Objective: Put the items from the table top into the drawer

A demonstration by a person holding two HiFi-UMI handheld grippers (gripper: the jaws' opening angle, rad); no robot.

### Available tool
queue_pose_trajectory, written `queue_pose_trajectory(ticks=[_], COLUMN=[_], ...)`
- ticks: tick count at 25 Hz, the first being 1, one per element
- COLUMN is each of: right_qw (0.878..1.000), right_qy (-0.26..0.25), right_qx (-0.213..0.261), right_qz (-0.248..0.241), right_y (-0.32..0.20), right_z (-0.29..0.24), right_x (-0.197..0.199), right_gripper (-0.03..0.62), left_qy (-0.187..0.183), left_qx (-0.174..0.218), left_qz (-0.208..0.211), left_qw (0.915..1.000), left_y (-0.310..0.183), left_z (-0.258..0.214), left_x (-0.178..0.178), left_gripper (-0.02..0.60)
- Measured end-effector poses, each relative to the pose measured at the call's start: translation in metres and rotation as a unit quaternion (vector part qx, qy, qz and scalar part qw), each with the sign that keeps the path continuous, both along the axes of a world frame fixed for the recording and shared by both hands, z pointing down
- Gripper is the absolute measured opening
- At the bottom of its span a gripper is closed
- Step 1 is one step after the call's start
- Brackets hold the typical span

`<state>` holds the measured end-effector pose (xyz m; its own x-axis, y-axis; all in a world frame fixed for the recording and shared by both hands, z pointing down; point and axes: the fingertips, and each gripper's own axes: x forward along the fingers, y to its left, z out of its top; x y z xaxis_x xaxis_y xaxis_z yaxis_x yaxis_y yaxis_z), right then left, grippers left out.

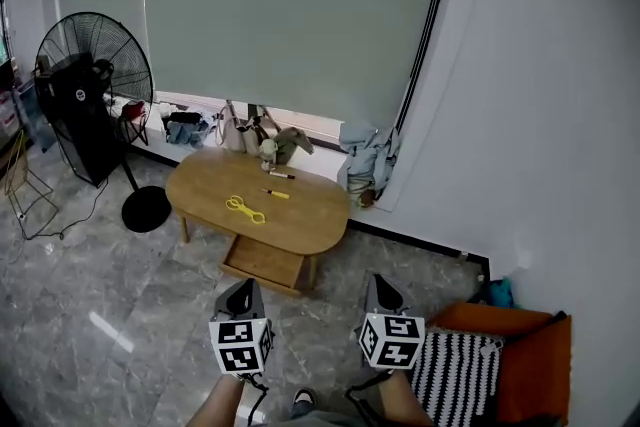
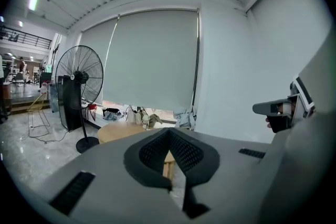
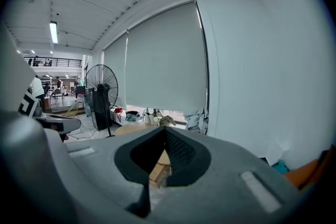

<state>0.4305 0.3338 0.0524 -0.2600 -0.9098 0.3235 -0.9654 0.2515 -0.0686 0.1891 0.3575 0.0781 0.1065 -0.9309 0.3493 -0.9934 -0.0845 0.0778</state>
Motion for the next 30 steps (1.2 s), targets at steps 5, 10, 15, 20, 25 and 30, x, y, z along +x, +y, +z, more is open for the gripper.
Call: queue_pose_trajectory(ticks=[5, 10, 15, 20, 25, 30], right_qw=[1.0, 0.999, 0.998, 0.998, 0.999, 0.999], right_qy=[-0.008, -0.023, -0.031, -0.03, -0.029, -0.024], right_qx=[-0.004, -0.018, -0.038, -0.047, -0.042, -0.029], right_qz=[-0.017, -0.026, -0.029, -0.03, -0.02, -0.021], right_y=[-0.051, -0.082, -0.103, -0.13, -0.178, -0.232], right_z=[0.002, 0.018, 0.035, 0.045, 0.042, 0.026], right_x=[0.015, 0.022, 0.025, 0.025, 0.025, 0.014], right_gripper=[0.005, 0.005, 0.005, 0.005, 0.005, 0.005], left_qy=[-0.006, -0.018, -0.023, -0.02, -0.015, -0.012], left_qx=[-0.006, -0.011, -0.024, -0.035, -0.028, -0.023], left_qz=[-0.011, -0.023, -0.026, -0.03, -0.028, -0.034], left_qw=[0.9999, 0.9995, 0.9991, 0.9987, 0.9991, 0.9991], left_y=[-0.038, -0.065, -0.083, -0.111, -0.16, -0.214], left_z=[-0.002, 0.008, 0.015, 0.027, 0.028, 0.02], left_x=[0.015, 0.02, 0.021, 0.017, 0.009, -0.01], left_gripper=[-0.005, -0.005, -0.005, -0.005, -0.005, -0.005])
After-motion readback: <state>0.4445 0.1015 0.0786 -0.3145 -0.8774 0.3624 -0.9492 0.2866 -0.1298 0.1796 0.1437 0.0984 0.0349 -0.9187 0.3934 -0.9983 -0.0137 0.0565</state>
